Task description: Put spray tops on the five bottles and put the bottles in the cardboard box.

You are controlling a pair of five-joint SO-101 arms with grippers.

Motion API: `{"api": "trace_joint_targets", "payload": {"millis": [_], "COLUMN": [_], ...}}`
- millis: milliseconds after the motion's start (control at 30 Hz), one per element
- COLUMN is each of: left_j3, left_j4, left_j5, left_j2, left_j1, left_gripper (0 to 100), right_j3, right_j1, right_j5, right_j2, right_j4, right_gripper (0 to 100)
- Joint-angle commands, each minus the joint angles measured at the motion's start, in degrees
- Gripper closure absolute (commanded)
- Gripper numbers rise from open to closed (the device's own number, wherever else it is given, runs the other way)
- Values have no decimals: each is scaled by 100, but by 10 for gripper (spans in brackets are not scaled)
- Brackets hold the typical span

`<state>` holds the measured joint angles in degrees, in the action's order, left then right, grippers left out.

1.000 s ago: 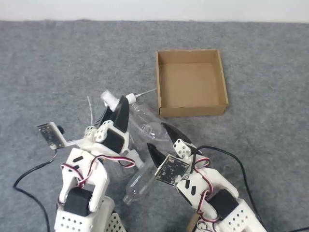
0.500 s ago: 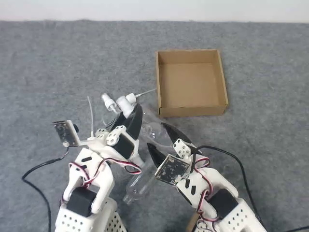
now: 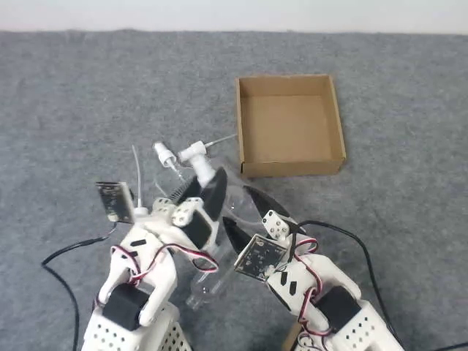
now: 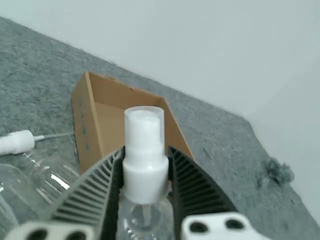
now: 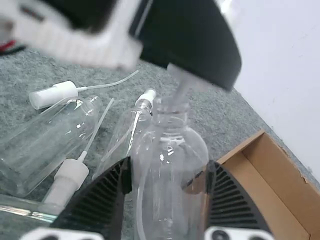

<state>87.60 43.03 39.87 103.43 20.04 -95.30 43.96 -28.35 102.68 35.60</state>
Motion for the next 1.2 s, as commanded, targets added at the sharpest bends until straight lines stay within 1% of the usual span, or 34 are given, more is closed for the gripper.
{"api": "trace_joint_targets", "payload": {"millis": [0,133,267,333,400,500,567,867,1000,1167], "left_j3": [-66,-75,-101,-101,-101,-101,-101,-207,-497,-892], "left_j4": [141,185,281,290,290,290,299,308,642,1002], "left_j5": [-193,-211,-211,-211,-211,-202,-202,-176,-158,132], "left_j2": [9,9,9,9,9,9,9,18,18,18], "left_j1": [290,281,316,316,316,299,299,281,281,246], "left_gripper": [989,987,982,947,892,826,810,808,808,807], "right_j3": [-35,-35,-35,-35,-35,-35,-35,-62,-70,-79], "right_j1": [-4,-4,-119,-338,-505,-532,-523,-523,-532,-532], "right_j5": [-9,9,404,563,677,721,721,712,712,695], "right_j2": [136,136,136,136,136,136,136,136,136,136], "right_j4": [-48,-48,-215,-295,-426,-453,-444,-462,-479,-479], "right_gripper": [883,883,883,883,883,883,883,883,883,883]}}
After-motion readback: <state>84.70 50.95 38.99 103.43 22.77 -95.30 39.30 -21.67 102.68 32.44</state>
